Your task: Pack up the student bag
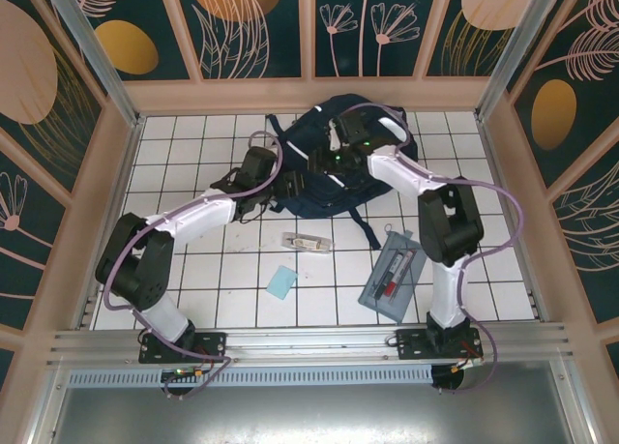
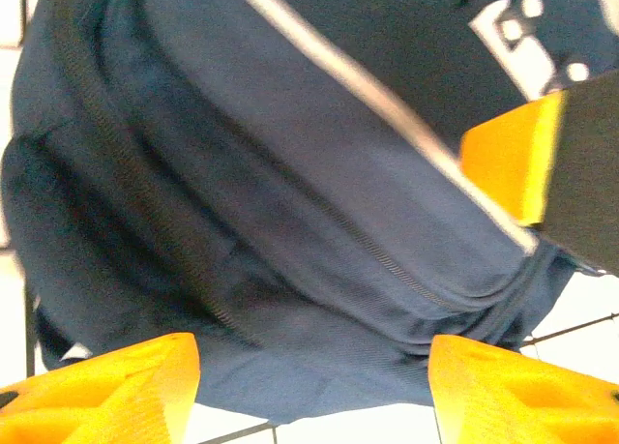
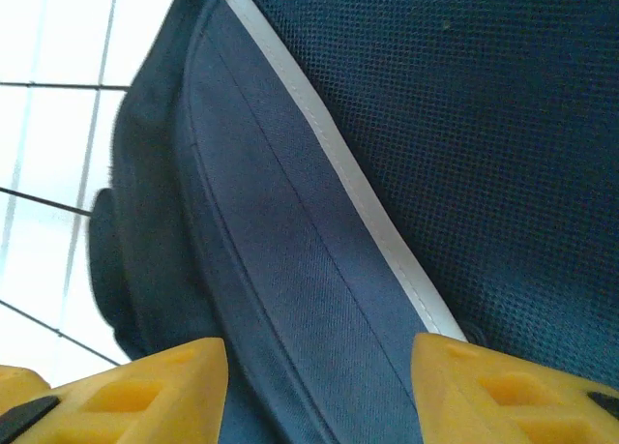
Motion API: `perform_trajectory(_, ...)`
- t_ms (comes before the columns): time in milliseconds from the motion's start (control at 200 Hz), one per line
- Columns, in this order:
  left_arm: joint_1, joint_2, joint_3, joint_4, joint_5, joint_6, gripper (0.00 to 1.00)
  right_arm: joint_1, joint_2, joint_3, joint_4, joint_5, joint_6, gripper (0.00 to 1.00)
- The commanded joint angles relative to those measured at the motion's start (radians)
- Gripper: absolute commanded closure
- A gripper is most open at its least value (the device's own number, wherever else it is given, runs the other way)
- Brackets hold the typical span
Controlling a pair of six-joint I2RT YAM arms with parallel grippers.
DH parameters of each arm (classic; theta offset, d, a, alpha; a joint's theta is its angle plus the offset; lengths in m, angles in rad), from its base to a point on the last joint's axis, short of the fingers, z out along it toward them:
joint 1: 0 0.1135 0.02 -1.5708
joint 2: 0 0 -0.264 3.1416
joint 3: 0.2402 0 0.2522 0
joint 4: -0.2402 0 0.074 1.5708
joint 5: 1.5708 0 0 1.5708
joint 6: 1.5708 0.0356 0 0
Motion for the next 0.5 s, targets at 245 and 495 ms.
perform_trajectory(245,0.085,0.132,-0.107,0.063,0.038,-0.063,0.63,0.104,0.155,0.211,-0.226,0.254,-0.169,0.46)
perform_trajectory(495,0.103,0.211,-0.116,0.070,0.043,-0.078,0.64,0.126,0.211,0.254,-0.277,0.408,-0.235,0.46)
